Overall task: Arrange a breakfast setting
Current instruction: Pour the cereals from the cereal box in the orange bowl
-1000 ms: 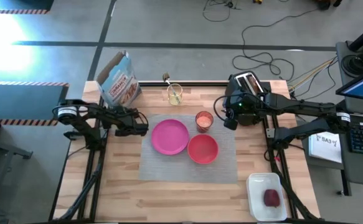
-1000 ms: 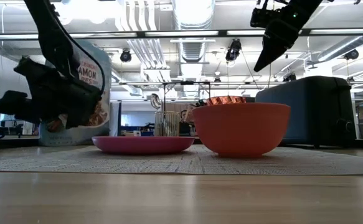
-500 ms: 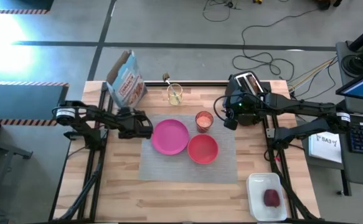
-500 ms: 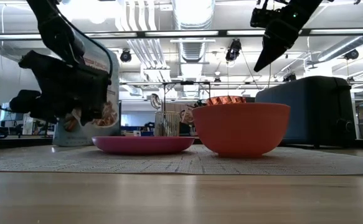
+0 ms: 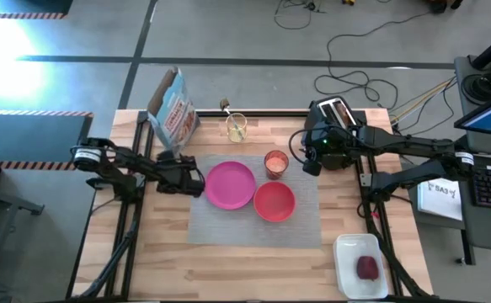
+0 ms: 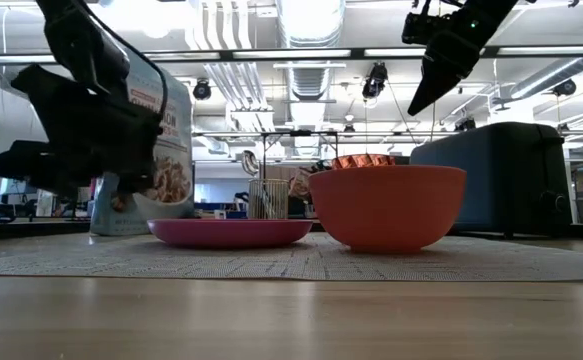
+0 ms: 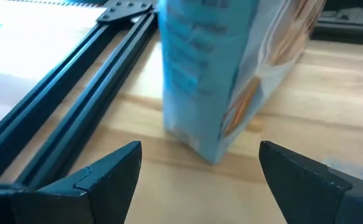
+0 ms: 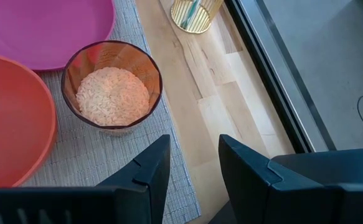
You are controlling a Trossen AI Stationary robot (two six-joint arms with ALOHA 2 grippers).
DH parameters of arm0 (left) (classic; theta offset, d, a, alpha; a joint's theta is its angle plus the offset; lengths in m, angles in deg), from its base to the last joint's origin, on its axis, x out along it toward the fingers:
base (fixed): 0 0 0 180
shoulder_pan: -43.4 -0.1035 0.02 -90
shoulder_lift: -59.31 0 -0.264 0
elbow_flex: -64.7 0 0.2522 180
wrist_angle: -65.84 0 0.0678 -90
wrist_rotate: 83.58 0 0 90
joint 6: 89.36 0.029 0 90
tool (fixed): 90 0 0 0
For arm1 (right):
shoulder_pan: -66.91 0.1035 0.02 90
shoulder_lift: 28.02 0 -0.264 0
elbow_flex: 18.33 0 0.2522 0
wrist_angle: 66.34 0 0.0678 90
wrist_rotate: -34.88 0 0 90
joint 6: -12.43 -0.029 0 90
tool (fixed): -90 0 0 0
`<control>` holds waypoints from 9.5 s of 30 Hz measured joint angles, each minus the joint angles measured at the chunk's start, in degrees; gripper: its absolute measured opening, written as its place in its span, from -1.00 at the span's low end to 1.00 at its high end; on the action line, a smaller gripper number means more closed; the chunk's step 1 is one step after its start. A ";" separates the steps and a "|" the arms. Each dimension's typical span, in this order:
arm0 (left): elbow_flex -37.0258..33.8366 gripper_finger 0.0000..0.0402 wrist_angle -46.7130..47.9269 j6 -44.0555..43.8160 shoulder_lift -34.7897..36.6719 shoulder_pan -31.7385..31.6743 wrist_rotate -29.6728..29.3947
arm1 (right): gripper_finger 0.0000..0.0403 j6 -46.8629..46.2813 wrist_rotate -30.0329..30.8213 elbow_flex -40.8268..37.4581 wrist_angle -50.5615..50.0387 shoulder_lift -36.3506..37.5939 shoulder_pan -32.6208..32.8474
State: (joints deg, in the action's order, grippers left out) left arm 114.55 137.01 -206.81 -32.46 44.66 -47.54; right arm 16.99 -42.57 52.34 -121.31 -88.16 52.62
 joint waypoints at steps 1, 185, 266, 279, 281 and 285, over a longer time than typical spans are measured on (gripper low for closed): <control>0.00 0.53 1.02 -1.17 0.00 0.58 0.41 | -0.37 -0.03 -0.01 0.00 0.00 0.00 -0.02; 28.02 -0.04 16.24 58.41 29.83 23.71 23.45 | -0.37 0.00 -0.01 0.00 0.00 0.00 0.00; 56.13 -0.04 24.43 100.31 2.12 -0.02 86.35 | -0.37 -0.03 -0.01 0.00 0.00 0.00 -0.02; 56.13 -0.04 23.63 100.26 2.12 -3.57 93.72 | -0.37 -0.01 -0.01 0.00 0.00 0.00 0.00; 56.13 -0.04 23.46 100.24 2.12 -3.74 95.39 | -0.37 0.01 -0.01 0.00 0.00 0.00 -0.01; 56.11 -0.04 24.04 100.22 1.20 -4.54 98.19 | -0.37 0.03 -0.02 0.00 0.00 0.00 -0.02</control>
State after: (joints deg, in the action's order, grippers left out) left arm 170.66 161.05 -106.59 -31.26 40.12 50.65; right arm 17.03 -42.59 52.34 -121.31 -88.16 52.60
